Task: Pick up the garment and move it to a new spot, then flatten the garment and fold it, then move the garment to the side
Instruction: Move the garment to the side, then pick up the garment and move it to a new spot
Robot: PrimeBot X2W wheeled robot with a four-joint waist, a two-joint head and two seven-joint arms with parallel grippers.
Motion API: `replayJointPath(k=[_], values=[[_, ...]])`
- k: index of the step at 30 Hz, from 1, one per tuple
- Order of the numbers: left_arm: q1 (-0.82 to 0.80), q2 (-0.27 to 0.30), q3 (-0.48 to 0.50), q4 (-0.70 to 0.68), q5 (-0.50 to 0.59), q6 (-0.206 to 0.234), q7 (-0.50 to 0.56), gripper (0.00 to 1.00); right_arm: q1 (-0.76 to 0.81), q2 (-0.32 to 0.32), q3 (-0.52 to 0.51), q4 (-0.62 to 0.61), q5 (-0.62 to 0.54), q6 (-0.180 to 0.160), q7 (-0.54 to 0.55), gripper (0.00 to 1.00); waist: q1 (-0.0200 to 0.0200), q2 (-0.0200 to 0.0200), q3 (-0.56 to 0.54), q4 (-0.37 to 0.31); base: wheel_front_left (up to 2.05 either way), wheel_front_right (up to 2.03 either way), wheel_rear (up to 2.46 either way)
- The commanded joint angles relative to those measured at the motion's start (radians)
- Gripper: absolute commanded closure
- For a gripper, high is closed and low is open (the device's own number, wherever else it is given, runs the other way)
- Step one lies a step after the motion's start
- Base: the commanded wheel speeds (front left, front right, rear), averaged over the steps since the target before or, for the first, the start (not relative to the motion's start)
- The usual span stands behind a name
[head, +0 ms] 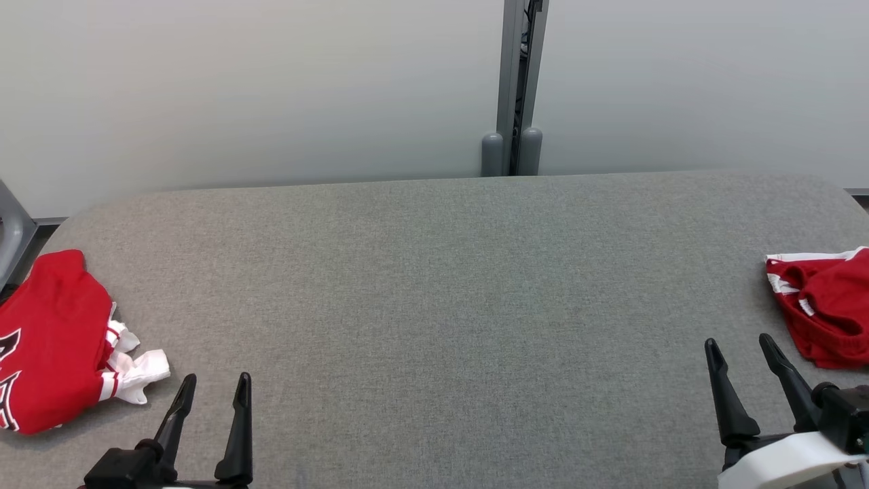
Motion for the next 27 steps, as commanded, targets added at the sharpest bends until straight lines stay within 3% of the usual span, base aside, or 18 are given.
replayJointPath(k=[1,27], values=[[0.005,0.005,0.003,-0.006,0.003,0.007,0.002,0.0,0.012,0.0,-0.007,-0.014,-0.006,0.0,0.007,0.0,0.0,-0.0001,-0.001,-0.001,0.0,0.0,0.0],[0.009,0.023,-0.001,-0.039,-0.017,0.028,0.025,0.0,0.03,0.025,-0.016,-0.059,-0.002,0.0,0.025,0.0,0.0,-0.0001,0.008,-0.005,0.0,0.0,0.0]])
